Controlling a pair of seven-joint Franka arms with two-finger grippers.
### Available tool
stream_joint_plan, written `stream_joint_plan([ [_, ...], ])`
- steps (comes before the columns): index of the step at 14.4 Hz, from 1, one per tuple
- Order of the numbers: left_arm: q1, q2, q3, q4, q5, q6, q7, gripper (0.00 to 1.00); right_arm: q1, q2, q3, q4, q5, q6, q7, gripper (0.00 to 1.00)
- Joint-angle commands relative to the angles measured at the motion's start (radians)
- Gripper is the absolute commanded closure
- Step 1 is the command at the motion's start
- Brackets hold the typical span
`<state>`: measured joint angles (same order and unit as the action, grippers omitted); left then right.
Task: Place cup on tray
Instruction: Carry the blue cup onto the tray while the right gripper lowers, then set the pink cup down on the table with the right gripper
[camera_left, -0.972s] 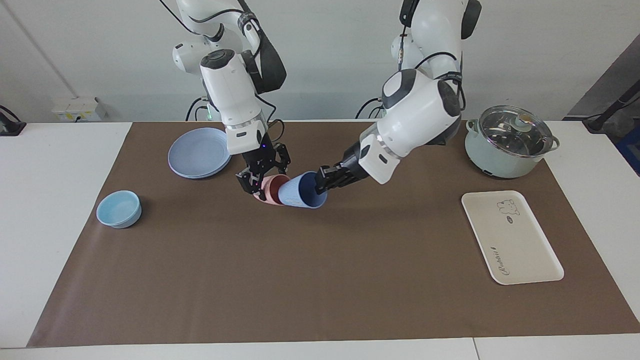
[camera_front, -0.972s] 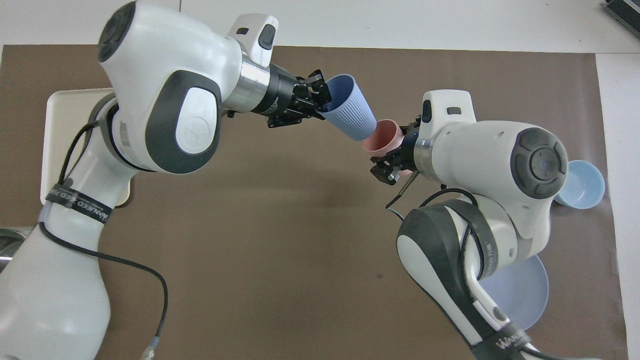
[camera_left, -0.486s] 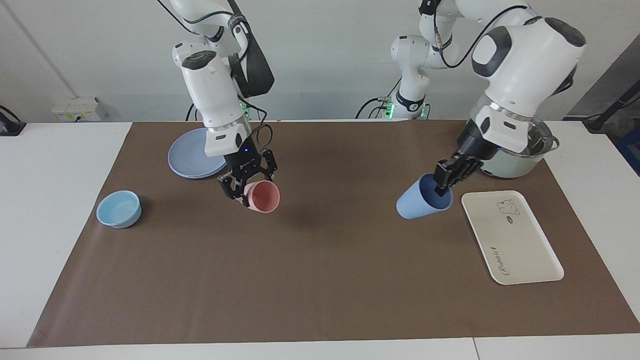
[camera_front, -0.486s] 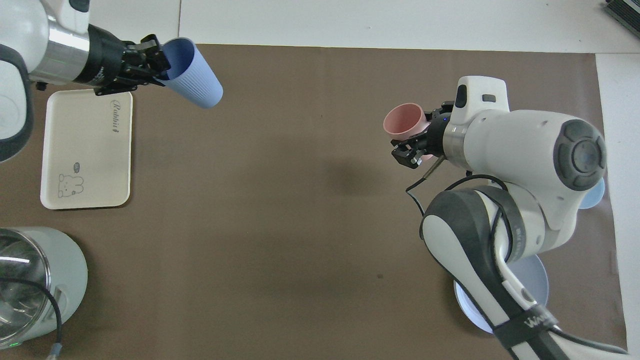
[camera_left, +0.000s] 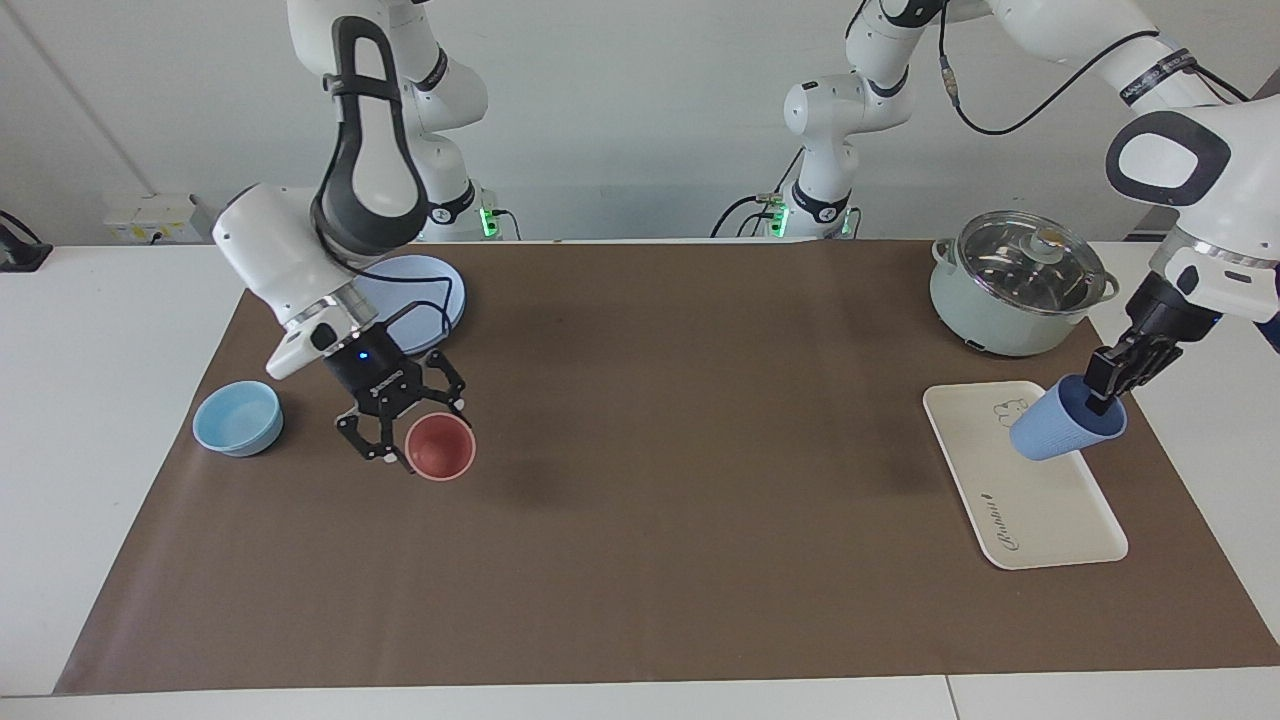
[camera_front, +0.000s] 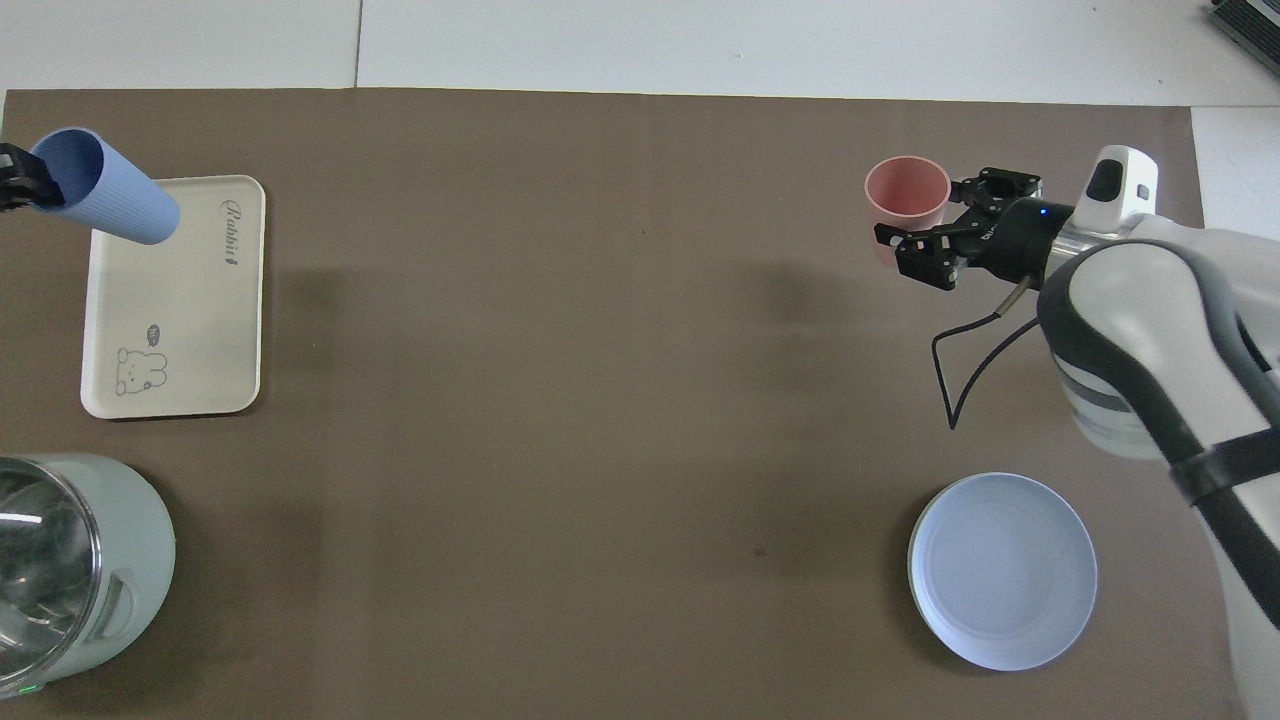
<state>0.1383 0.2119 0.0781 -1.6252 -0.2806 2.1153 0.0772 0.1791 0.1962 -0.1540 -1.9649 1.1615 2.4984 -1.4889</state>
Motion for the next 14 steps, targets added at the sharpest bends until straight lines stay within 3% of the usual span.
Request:
stream_joint_plan([
  [1, 0.032, -0.039, -0.015, -0.155, 0.02, 0.148, 0.064, 1.0, -0.068, 0.034, 0.011, -0.017, 0.223, -0.039, -0.21, 1.0],
  [4, 0.066, -0.034, -0.012, -0.269, 0.02, 0.301, 0.168, 1.0, -0.09, 0.086, 0.011, -0.022, 0.401, -0.07, -0.394, 1.0],
  [7, 0.092, 0.032, -0.015, -0.274, 0.02, 0.359, 0.199, 1.0, -0.188, 0.169, 0.011, -0.025, 0.53, -0.252, -0.609, 1.0],
  [14, 0.099, 0.075, -0.017, -0.28, 0.005, 0.39, 0.196, 1.0, -0.211, 0.178, 0.01, -0.077, 0.552, -0.296, -0.703, 1.0],
])
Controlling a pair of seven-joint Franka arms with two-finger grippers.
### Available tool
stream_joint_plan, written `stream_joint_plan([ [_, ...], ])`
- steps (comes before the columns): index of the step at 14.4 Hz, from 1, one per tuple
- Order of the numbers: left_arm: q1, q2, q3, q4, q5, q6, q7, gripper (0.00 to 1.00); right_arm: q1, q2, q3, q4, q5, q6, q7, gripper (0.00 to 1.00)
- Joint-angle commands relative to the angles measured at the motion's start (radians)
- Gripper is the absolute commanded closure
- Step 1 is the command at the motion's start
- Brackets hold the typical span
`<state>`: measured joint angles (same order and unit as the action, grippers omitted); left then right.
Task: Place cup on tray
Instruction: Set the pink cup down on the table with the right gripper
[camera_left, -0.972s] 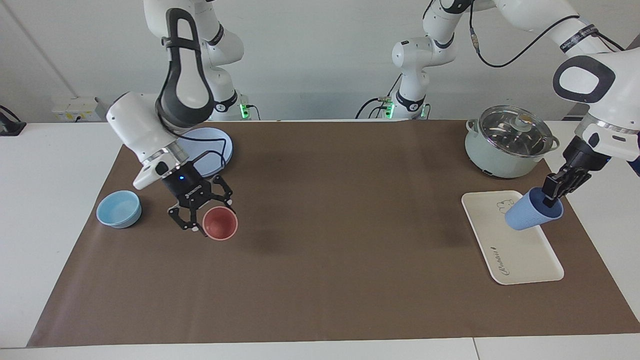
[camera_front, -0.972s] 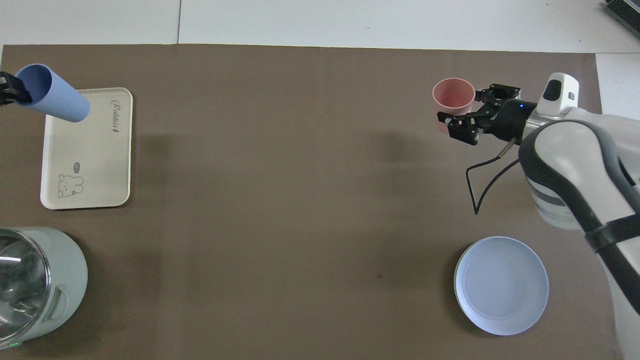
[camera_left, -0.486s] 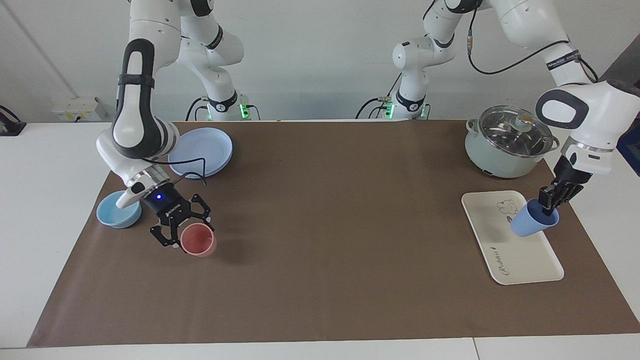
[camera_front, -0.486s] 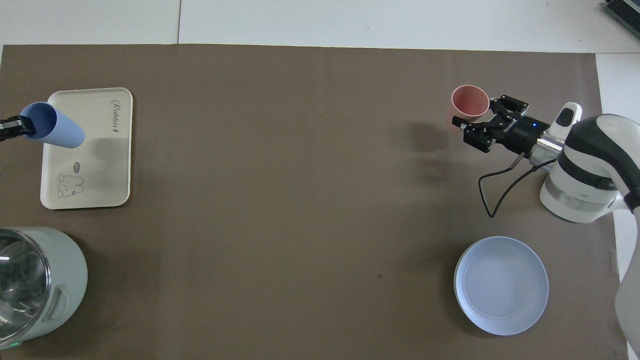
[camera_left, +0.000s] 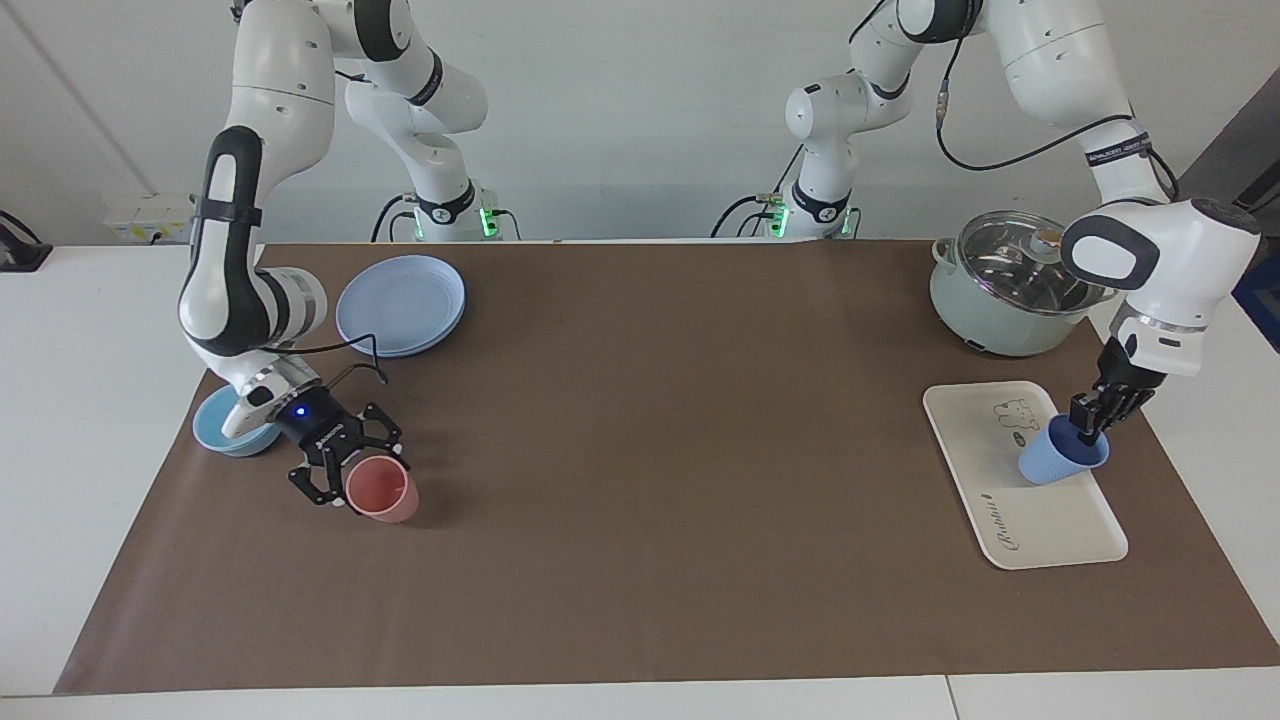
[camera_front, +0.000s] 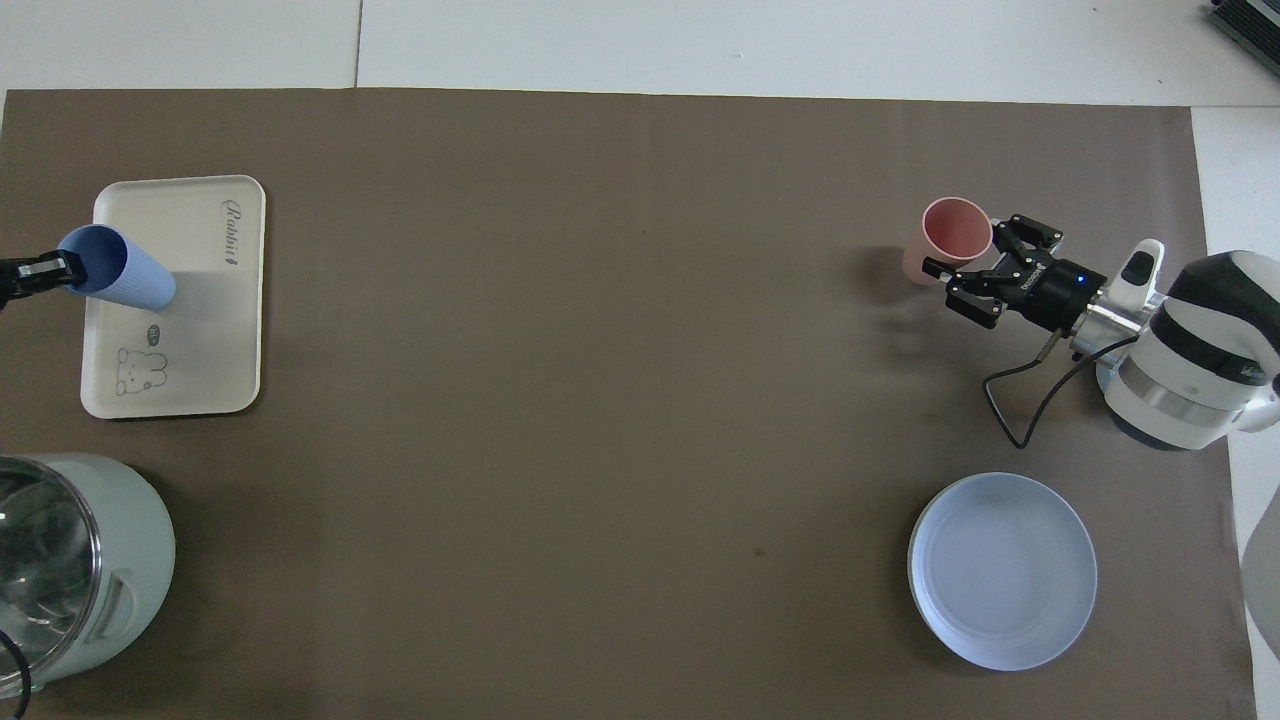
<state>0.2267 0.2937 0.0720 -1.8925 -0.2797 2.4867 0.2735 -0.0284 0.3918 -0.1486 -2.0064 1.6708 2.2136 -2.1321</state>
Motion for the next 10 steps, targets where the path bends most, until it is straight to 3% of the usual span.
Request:
stream_joint_plan([
  [1, 0.011, -0.005, -0.012, -0.013, 0.002, 0.015, 0.0, 1.0, -0.004, -0.019, 0.006, -0.044, 0.052, -0.011, -0.064, 1.0],
  [4, 0.008, 0.001, -0.011, -0.011, -0.053, 0.014, -0.004, 1.0, -0.004, -0.021, 0.004, -0.051, 0.057, -0.011, -0.074, 1.0],
  [5, 0.007, 0.005, -0.012, -0.005, -0.055, 0.009, -0.004, 0.93, -0.004, -0.024, 0.004, -0.063, 0.057, -0.009, -0.086, 0.97],
  [6, 0.0, 0.007, -0.012, 0.0, -0.053, 0.005, -0.004, 0.59, -0.004, -0.025, 0.004, -0.069, 0.057, -0.009, -0.094, 0.83],
  [7, -0.003, 0.007, -0.011, 0.0, -0.053, -0.003, -0.004, 0.4, -0.004, -0.025, 0.004, -0.071, 0.057, -0.008, -0.1, 0.7],
  [8, -0.003, 0.007, -0.012, 0.003, -0.053, -0.011, -0.004, 0.27, -0.004, -0.027, 0.004, -0.072, 0.057, -0.008, -0.098, 0.48],
  [9, -0.004, 0.01, -0.011, 0.016, -0.053, -0.026, -0.004, 0.14, -0.005, -0.028, 0.004, -0.077, 0.057, -0.009, -0.097, 0.05],
  [10, -0.004, 0.013, -0.011, 0.044, -0.052, -0.064, -0.005, 0.11, -0.007, -0.031, 0.004, -0.078, 0.058, -0.012, -0.092, 0.0],
])
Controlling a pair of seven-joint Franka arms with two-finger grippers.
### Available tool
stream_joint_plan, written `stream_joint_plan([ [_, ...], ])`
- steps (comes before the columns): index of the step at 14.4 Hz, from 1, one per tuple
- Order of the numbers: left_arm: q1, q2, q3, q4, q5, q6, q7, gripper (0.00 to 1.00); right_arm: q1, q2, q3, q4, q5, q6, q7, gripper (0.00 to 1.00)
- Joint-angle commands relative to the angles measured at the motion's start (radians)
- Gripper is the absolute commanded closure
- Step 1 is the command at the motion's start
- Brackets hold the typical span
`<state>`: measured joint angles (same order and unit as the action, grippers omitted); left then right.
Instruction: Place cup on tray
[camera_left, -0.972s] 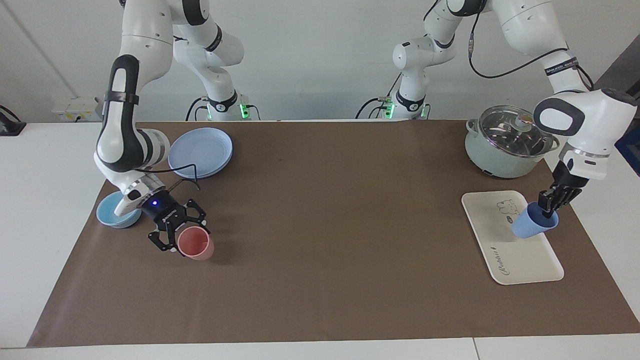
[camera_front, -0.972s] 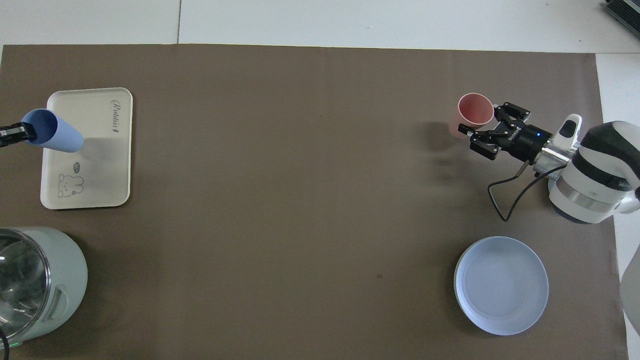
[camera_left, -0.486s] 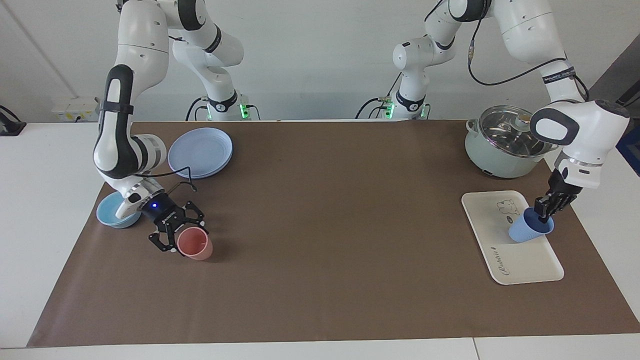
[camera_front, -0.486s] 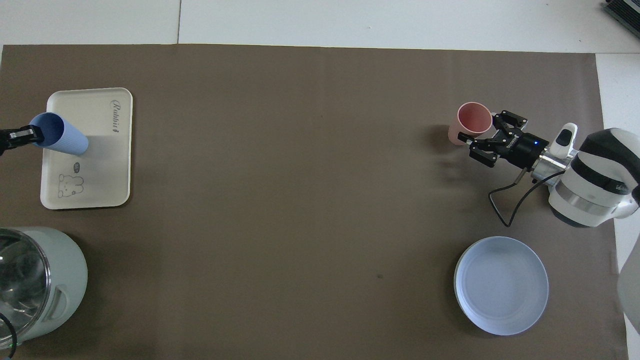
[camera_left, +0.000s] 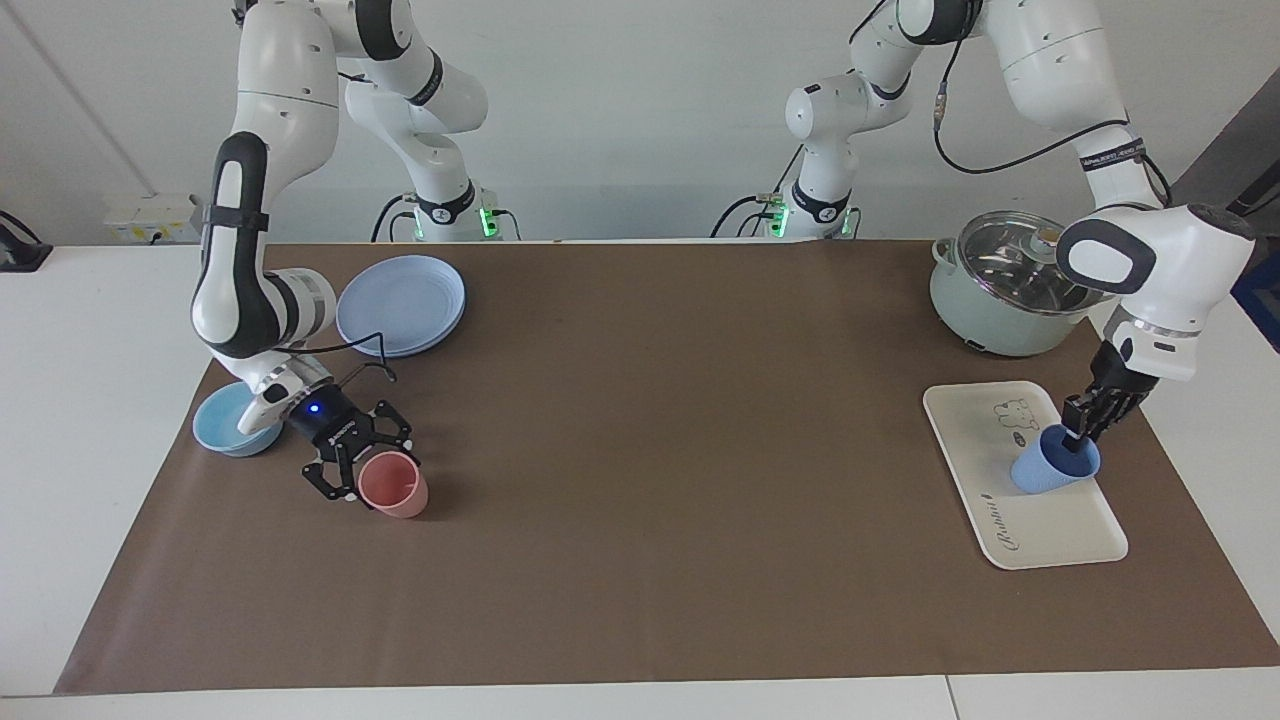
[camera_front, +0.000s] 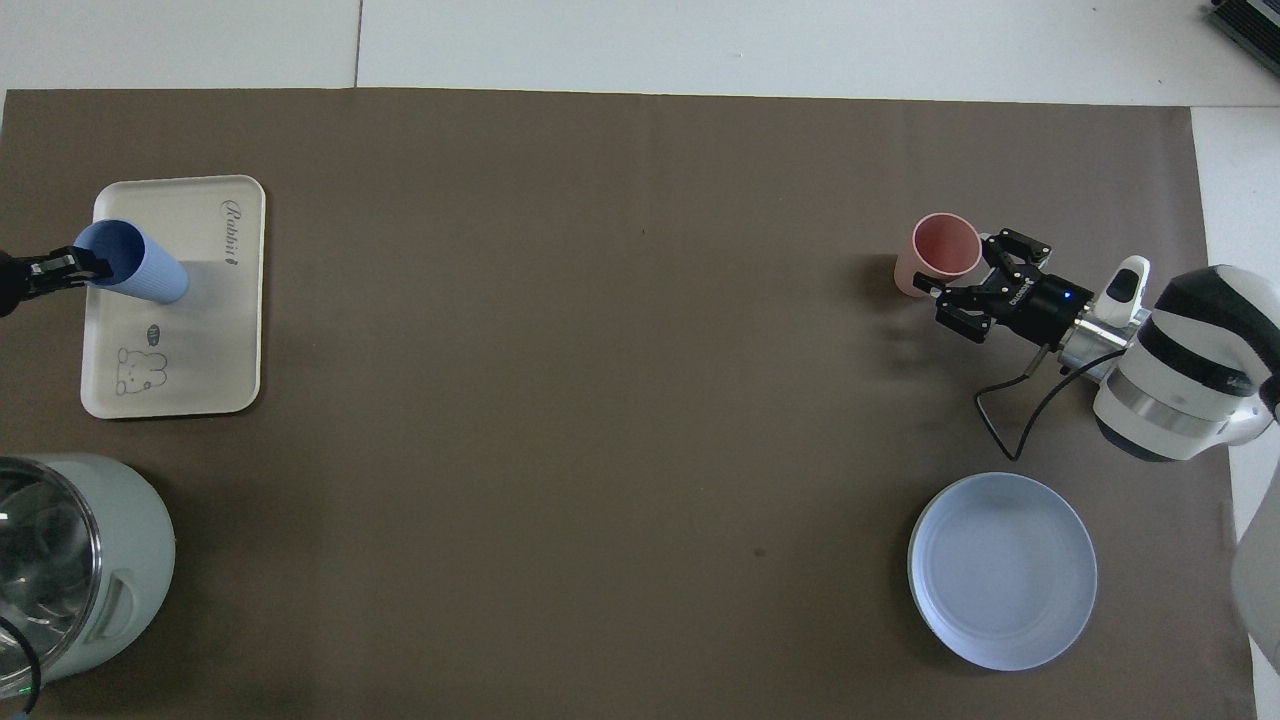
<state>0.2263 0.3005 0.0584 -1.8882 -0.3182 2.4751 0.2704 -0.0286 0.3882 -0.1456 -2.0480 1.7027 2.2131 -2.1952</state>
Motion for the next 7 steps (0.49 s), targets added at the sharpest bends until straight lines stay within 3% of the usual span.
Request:
stream_joint_plan([
  [1, -0.005, 0.008, 0.003, 0.085, -0.006, -0.12, -0.003, 0.11, -0.005, -0.029, 0.003, -0.037, 0.025, -0.013, -0.026, 0.0],
  [3, -0.012, 0.017, 0.004, 0.199, 0.017, -0.278, -0.011, 0.11, -0.007, -0.035, 0.001, -0.04, 0.025, -0.033, -0.015, 0.0],
  [7, -0.103, 0.005, 0.003, 0.357, 0.211, -0.533, -0.086, 0.11, 0.01, -0.087, 0.0, -0.061, 0.017, -0.007, 0.073, 0.0],
])
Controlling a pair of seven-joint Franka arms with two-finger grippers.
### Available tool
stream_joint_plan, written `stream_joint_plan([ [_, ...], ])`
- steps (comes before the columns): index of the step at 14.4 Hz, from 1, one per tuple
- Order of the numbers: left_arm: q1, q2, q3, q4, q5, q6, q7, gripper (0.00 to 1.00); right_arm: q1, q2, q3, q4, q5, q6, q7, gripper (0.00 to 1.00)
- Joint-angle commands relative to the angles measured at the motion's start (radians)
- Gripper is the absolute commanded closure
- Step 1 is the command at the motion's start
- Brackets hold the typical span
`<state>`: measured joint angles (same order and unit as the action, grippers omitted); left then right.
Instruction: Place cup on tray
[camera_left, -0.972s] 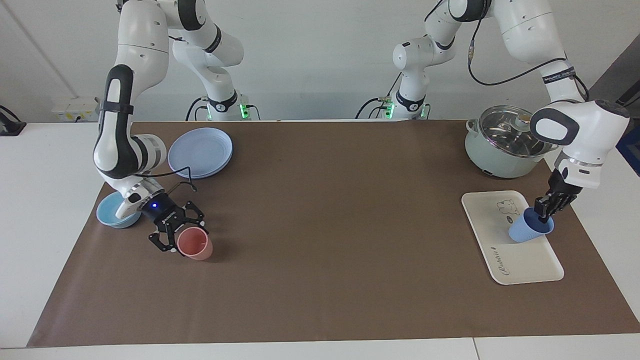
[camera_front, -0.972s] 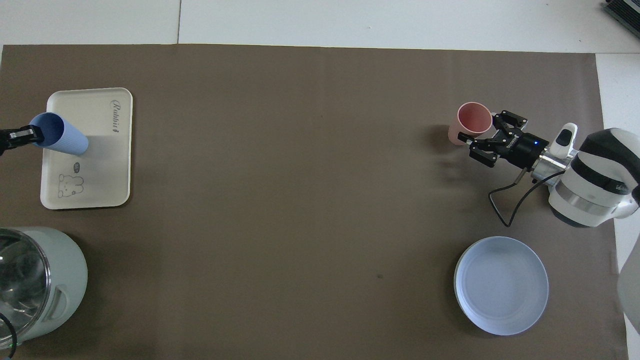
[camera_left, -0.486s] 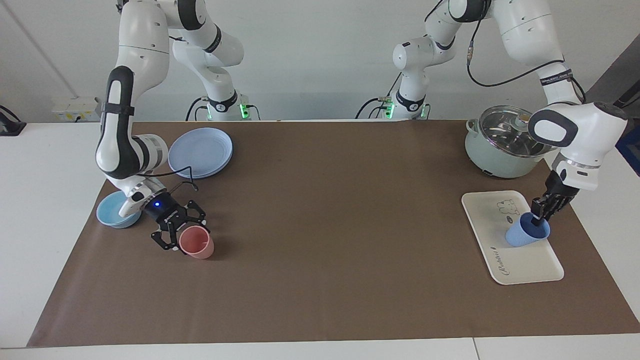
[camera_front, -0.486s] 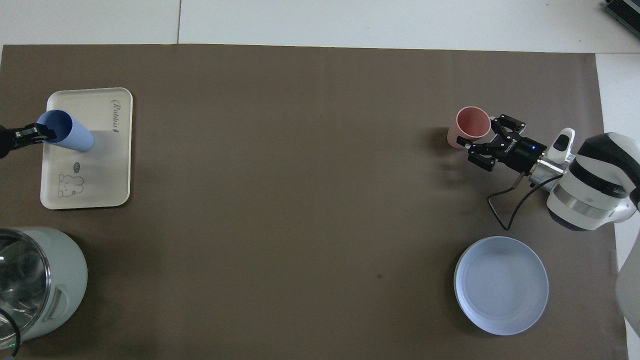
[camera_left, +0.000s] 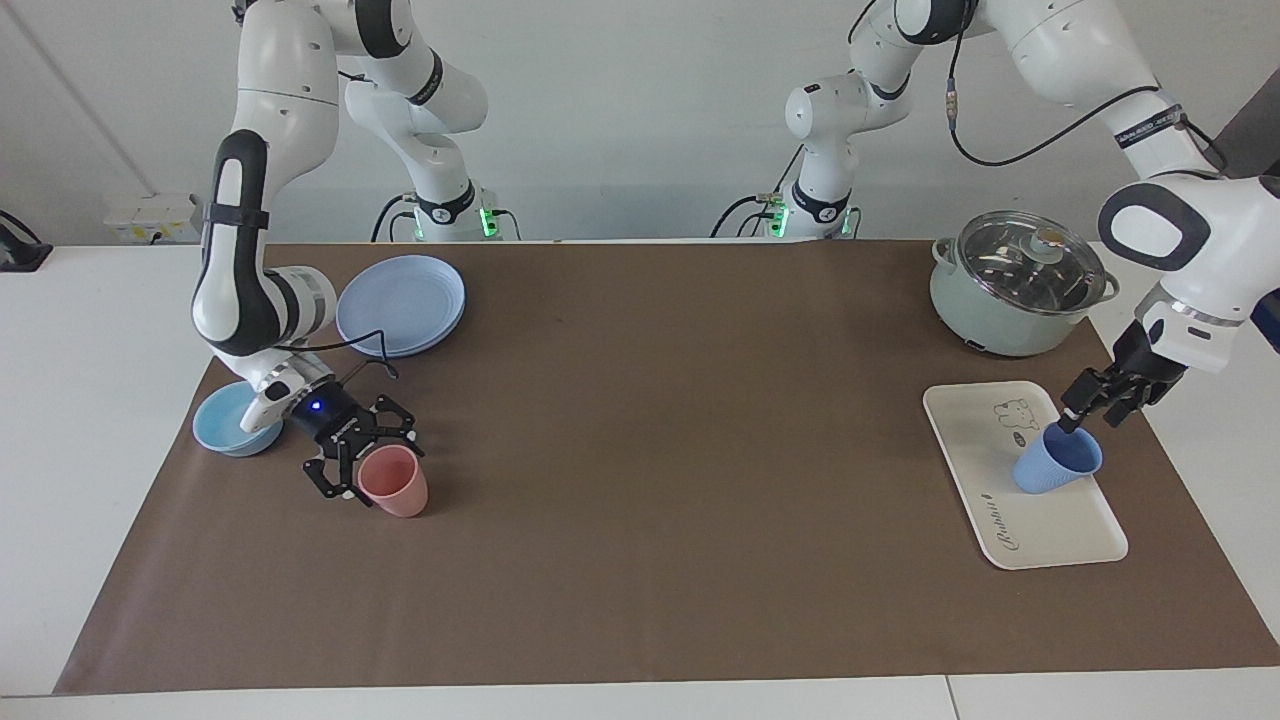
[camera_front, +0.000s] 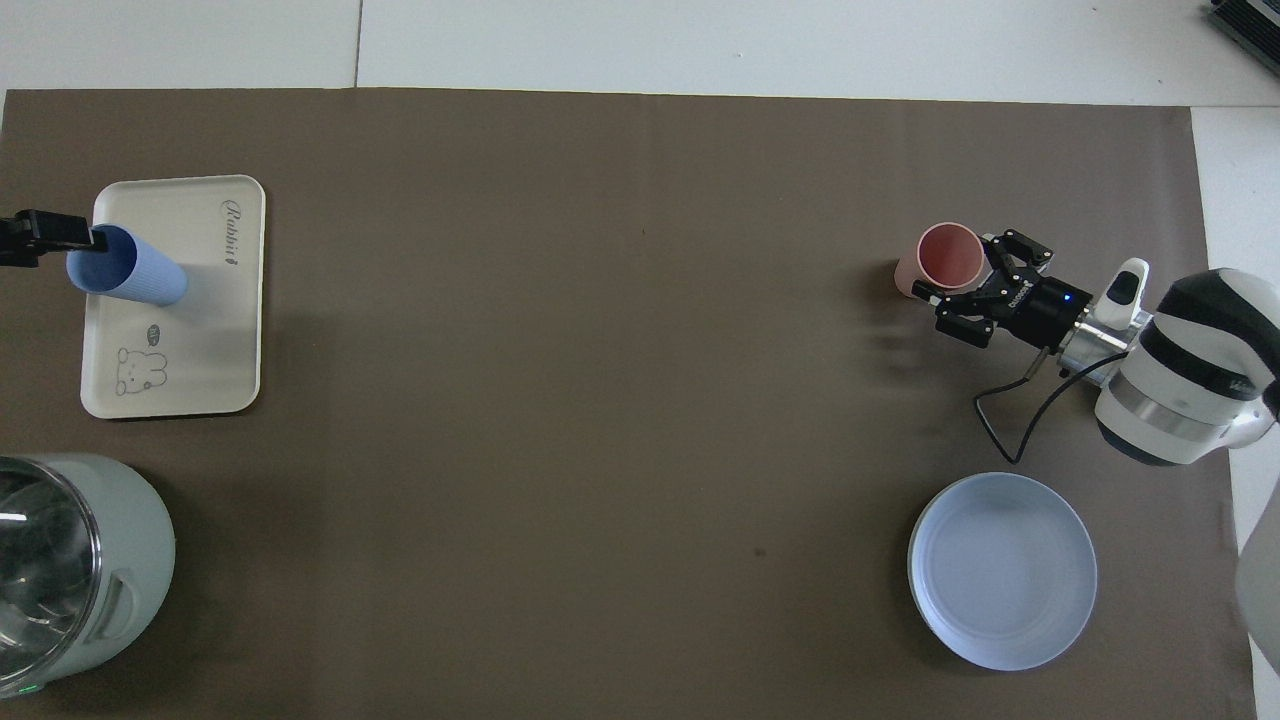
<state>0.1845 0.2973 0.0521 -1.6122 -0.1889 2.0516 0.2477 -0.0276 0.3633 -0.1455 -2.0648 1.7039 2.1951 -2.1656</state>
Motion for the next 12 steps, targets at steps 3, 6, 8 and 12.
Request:
stream_joint_plan([
  [3, -0.153, -0.004, 0.011, 0.158, 0.124, -0.279, -0.181, 0.11, 0.024, -0.095, -0.002, -0.05, 0.002, 0.049, 0.102, 0.0],
  [6, -0.215, -0.05, 0.005, 0.186, 0.18, -0.363, -0.192, 0.11, 0.049, -0.164, -0.002, -0.051, -0.11, 0.127, 0.251, 0.0],
  [8, -0.215, -0.085, 0.002, 0.182, 0.178, -0.372, -0.189, 0.11, 0.084, -0.223, -0.002, -0.046, -0.254, 0.211, 0.433, 0.0],
  [12, -0.217, -0.121, -0.003, 0.186, 0.18, -0.401, -0.191, 0.11, 0.101, -0.263, -0.005, -0.003, -0.525, 0.224, 0.685, 0.0],
])
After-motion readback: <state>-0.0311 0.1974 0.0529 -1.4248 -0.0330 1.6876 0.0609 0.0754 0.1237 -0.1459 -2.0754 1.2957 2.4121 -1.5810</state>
